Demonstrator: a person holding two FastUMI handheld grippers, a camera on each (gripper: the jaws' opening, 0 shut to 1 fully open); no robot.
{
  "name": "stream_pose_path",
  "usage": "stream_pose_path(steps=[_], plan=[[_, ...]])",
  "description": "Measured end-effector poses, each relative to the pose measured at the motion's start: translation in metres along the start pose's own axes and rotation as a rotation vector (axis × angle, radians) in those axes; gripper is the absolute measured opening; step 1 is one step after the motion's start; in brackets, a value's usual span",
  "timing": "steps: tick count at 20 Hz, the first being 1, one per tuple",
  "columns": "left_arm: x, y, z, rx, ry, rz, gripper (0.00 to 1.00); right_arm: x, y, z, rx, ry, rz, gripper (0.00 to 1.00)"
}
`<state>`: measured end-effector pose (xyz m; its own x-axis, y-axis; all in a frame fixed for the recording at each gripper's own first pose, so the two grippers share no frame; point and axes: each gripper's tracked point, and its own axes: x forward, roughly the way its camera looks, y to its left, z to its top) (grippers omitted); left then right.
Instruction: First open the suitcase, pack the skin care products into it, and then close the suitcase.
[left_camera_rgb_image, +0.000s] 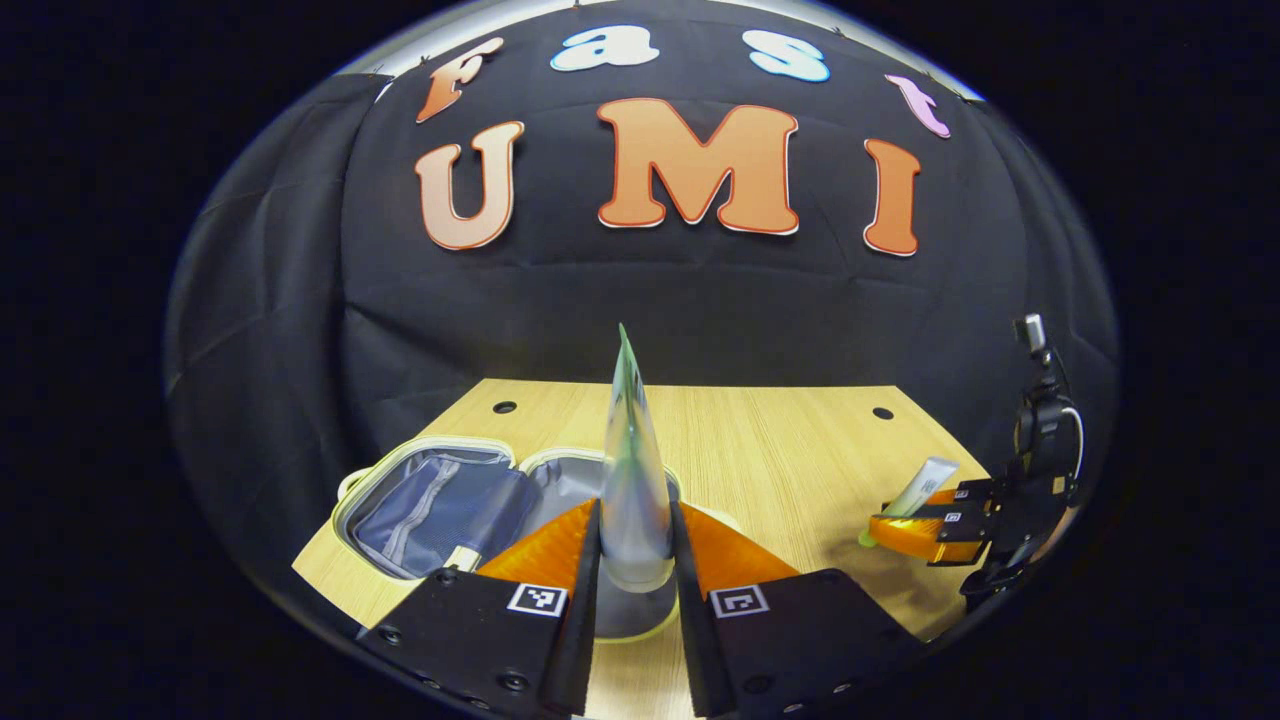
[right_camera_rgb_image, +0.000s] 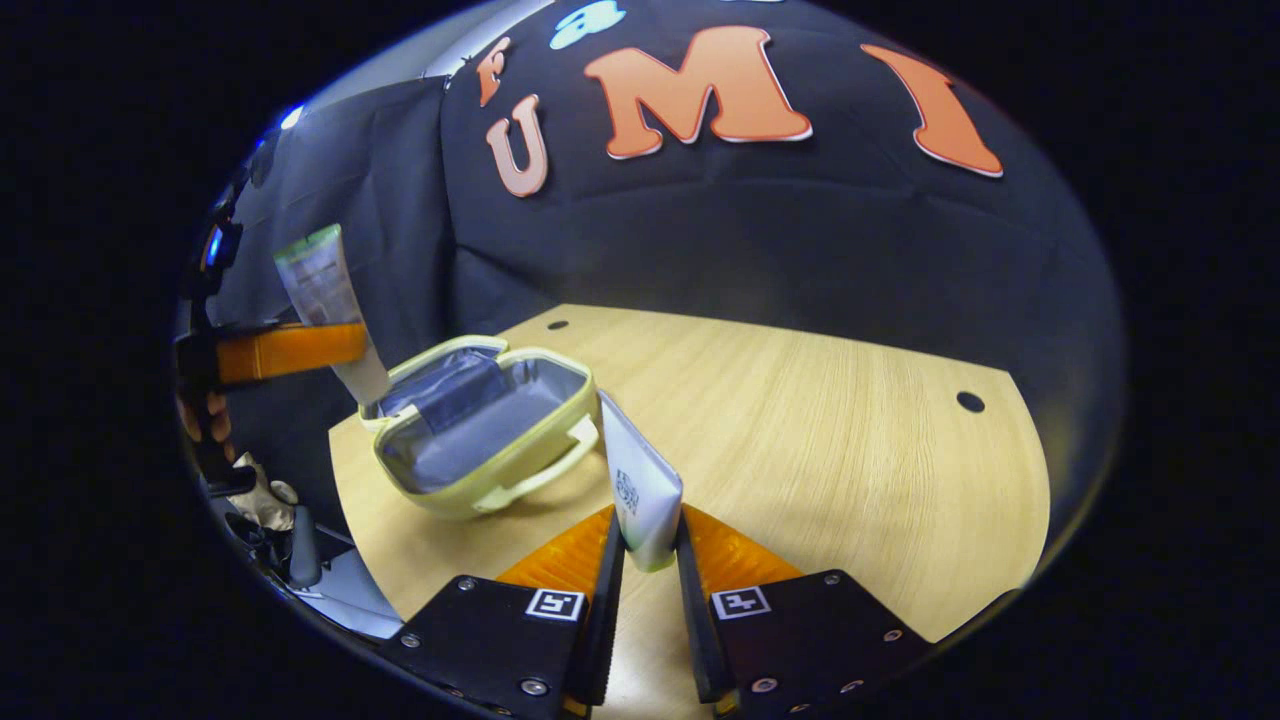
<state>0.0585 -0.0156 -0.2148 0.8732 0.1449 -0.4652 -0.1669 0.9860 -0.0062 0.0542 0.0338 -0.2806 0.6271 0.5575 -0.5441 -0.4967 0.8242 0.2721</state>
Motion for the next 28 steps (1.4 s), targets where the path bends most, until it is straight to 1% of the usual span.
stream_pose_path(steps=[3,5,8,9,10,11,14,16,17,19,20,22,24,26,28], plan=[[-0.01,0.016,0.002,-0.02,-0.006,0.024,0.37,-0.017,0.027,0.03,-0.004,-0.041,0.046,0.33],[-0.014,0.021,0.001,-0.028,-0.004,0.025,0.37,-0.024,0.043,0.048,-0.025,-0.073,0.071,0.33],[-0.014,0.031,-0.001,-0.025,0.015,0.018,0.38,-0.024,0.061,0.054,-0.031,-0.064,0.085,0.33],[-0.013,0.035,-0.005,-0.023,0.038,0.013,0.38,-0.023,0.066,0.053,-0.032,-0.052,0.088,0.33],[-0.008,0.043,-0.011,-0.005,0.064,0.004,0.37,-0.02,0.073,0.052,-0.032,-0.047,0.088,0.33],[-0.002,0.046,-0.014,0.005,0.077,-0.021,0.38,-0.016,0.082,0.053,-0.033,-0.039,0.087,0.33],[0.019,0.06,-0.035,0.01,0.16,-0.087,0.38,-0.006,0.1,0.056,0.001,-0.036,0.057,0.33],[0.036,0.076,-0.054,0.027,0.231,-0.115,0.38,0.004,0.115,0.058,0.021,-0.026,0.036,0.33],[0.043,0.081,-0.059,0.026,0.26,-0.132,0.38,0.012,0.124,0.059,0.032,-0.018,0.024,0.33],[0.057,0.092,-0.076,0.012,0.332,-0.191,0.38,0.028,0.141,0.06,0.05,-0.003,-0.006,0.33],[0.064,0.097,-0.082,0.008,0.349,-0.206,0.38,0.035,0.146,0.058,0.057,0.008,-0.016,0.33],[0.075,0.101,-0.092,0.006,0.391,-0.253,0.38,0.046,0.156,0.055,0.068,0.027,-0.034,0.33],[0.088,0.102,-0.11,0.027,0.454,-0.304,0.38,0.062,0.163,0.048,0.082,0.057,-0.066,0.33],[0.097,0.105,-0.123,0.039,0.497,-0.313,0.38,0.069,0.165,0.043,0.097,0.07,-0.092,0.33],[0.103,0.106,-0.129,0.034,0.548,-0.305,0.38,0.077,0.166,0.038,0.119,0.083,-0.117,0.33]])
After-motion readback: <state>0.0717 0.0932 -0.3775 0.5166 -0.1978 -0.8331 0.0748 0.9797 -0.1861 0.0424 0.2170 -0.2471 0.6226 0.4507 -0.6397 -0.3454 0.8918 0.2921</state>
